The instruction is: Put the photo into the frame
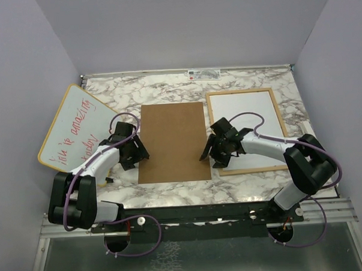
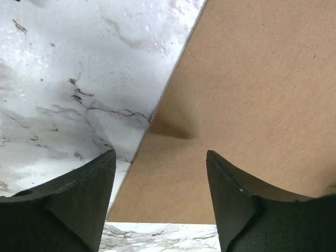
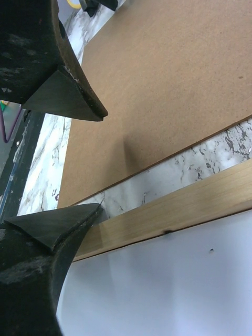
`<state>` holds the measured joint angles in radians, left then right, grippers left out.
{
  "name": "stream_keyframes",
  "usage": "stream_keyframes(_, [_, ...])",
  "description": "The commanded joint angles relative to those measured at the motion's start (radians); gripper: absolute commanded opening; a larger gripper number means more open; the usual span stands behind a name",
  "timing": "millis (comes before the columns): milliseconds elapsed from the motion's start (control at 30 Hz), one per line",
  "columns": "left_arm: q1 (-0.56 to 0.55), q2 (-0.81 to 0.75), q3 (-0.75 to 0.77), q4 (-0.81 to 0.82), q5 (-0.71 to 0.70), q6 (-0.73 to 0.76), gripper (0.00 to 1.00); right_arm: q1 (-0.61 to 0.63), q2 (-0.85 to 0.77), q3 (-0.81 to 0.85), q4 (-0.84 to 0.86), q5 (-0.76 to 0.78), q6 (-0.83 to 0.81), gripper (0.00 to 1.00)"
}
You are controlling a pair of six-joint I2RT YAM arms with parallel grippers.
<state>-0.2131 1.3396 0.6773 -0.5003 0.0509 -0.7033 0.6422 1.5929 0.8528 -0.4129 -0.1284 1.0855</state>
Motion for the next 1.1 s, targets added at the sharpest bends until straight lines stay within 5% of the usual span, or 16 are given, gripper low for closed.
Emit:
stream_keyframes(0, [-0.014, 0.003, -0.083, -0.001, 0.073, -0.059, 0.69, 0.022, 0.014, -0.042, 0.002, 0.022, 0.029, 0.69])
stream_keyframes(467, [-0.012, -0.008, -0.148, 0.131, 0.277, -0.121, 0.49, 0.027, -0.113, -0.208, 0.393, -0.164, 0.108, 0.69])
stream_keyframes(1067, [-0.010, -0.067, -0.097, 0.074, 0.275, -0.128, 0.46, 0.025, -0.343, -0.194, 0.418, -0.102, 0.083, 0.69])
